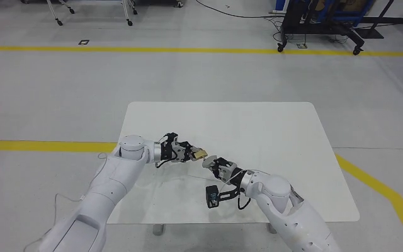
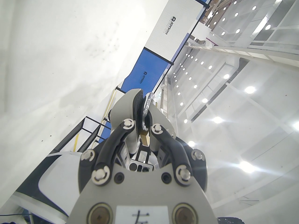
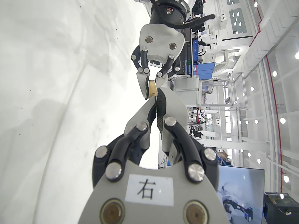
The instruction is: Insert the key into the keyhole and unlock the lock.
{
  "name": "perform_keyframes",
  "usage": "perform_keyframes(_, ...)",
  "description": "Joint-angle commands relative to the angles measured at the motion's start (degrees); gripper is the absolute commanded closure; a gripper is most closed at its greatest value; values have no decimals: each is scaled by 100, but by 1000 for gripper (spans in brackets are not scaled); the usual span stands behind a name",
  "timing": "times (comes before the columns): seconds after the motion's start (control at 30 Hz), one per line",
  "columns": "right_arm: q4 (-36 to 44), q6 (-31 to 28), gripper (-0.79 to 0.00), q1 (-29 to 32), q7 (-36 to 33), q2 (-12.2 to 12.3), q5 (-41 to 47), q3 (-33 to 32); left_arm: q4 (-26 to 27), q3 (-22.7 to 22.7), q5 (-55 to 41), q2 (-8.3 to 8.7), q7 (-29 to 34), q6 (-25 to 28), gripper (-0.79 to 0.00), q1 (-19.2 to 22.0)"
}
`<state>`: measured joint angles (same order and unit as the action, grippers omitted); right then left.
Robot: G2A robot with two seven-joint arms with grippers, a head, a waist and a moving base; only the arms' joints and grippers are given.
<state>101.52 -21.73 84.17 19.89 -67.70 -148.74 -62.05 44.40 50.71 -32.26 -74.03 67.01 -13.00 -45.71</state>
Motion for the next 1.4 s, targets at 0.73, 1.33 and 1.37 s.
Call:
perform_keyframes(0.73,58,-466,0,-230,-499,25,31,279,14,14,112,-14,-32,20,0,0)
perform_keyframes(1.33,113,-112,0,-81,255,144,344,54,50,52,144,-4,102,6,0,-24)
perform_keyframes(1.37,101,-93,0,-64,357,160,343,23,49,53,146,-4,112,8,0,-22)
